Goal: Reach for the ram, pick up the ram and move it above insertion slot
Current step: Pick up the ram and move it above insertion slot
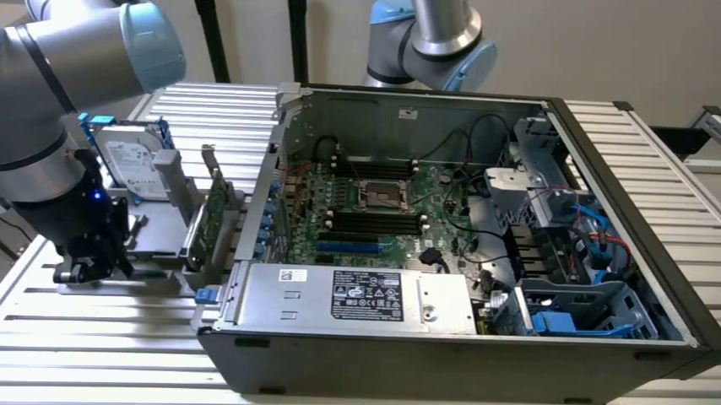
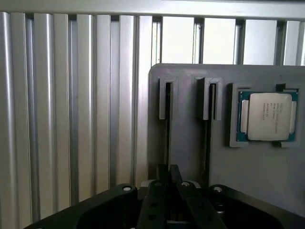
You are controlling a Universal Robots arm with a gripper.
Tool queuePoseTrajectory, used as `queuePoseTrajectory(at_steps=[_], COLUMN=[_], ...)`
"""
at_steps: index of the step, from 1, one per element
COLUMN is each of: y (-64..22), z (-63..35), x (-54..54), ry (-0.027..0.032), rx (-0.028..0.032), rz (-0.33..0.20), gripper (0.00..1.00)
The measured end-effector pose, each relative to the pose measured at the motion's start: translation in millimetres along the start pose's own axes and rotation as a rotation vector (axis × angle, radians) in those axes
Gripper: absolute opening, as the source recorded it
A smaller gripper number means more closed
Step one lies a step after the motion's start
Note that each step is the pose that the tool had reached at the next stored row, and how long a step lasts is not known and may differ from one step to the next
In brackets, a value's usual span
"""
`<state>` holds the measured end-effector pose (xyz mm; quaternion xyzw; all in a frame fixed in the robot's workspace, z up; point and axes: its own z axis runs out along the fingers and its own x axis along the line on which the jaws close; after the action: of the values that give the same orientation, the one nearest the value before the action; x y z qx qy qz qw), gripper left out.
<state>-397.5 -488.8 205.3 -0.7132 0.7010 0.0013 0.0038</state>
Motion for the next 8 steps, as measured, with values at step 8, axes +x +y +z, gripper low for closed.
queuePoseTrajectory(at_steps=[8], y=[-1.8], z=[-34.0], x=[-0.2], ry=[-0.0005], rx=[-0.0001], rz=[0.000], gripper=[0.14])
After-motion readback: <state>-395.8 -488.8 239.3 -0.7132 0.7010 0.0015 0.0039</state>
